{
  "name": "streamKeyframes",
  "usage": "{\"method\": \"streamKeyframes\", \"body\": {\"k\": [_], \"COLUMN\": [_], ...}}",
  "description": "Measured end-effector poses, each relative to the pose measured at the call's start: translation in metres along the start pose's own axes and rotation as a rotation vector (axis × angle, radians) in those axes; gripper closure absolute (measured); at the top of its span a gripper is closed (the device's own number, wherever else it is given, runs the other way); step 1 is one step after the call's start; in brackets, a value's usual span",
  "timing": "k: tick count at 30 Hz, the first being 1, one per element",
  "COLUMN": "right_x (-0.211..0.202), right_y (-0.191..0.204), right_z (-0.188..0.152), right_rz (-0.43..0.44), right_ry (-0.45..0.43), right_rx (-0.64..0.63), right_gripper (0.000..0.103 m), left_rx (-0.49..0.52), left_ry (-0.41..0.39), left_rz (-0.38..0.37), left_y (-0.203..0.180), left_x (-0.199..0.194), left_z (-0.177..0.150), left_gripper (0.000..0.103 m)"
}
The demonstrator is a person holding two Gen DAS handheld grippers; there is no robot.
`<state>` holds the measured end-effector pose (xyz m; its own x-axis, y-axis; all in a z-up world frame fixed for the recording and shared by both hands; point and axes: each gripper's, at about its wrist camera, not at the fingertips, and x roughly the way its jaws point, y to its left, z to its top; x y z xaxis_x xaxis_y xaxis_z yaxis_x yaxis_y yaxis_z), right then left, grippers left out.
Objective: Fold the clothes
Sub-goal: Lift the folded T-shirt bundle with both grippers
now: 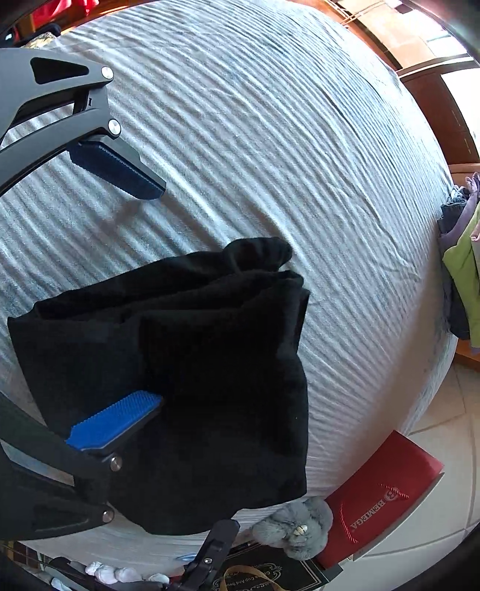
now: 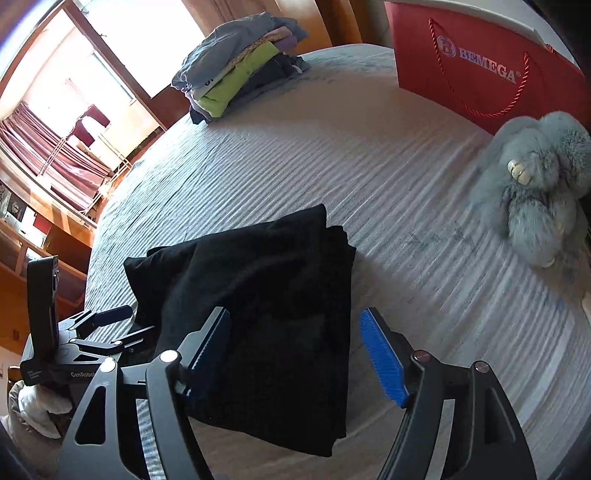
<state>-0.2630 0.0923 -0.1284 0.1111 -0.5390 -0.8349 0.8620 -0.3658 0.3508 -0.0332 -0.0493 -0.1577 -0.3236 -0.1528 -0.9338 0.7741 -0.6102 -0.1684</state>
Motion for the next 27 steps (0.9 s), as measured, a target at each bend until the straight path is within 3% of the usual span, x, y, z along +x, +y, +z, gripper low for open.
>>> {"method": "streamKeyframes", "body": {"k": [6, 10, 13, 16, 27], "right_x": [0.017, 0.020, 0.020, 0.019, 0.024], "right_y": [-0.003, 0.000, -0.006, -0.006, 0.003], "right_z": [-0.006, -0.010, -0.009, -0.010, -0.009], "right_rz": [0.018, 0.014, 0.024, 0.041, 0.014], "right_ry": [0.055, 0.062, 0.068, 0.076, 0.092], "right_rx": [0.014, 0.000, 0.019, 0.026, -0.004], "right_gripper": [0.027, 0.037, 0.037, 0.043, 0.044], "left_rx": [0.042, 0.091, 0.101, 0.127, 0.143], "left_ry": [-0.026, -0.030, -0.024, -0.015, -0.044], "left_rz": [-0.002, -0.062, -0.083, -0.105, -0.120], "left_y": [-0.008, -0.017, -0.018, -0.023, -0.023], "left_x": [0.002, -0.002, -0.001, -0.004, 0.002], "left_z": [0.000, -0.003, -0.001, -0.003, -0.010], "left_gripper": [0.004, 0.037, 0.038, 0.056, 0.050]}}
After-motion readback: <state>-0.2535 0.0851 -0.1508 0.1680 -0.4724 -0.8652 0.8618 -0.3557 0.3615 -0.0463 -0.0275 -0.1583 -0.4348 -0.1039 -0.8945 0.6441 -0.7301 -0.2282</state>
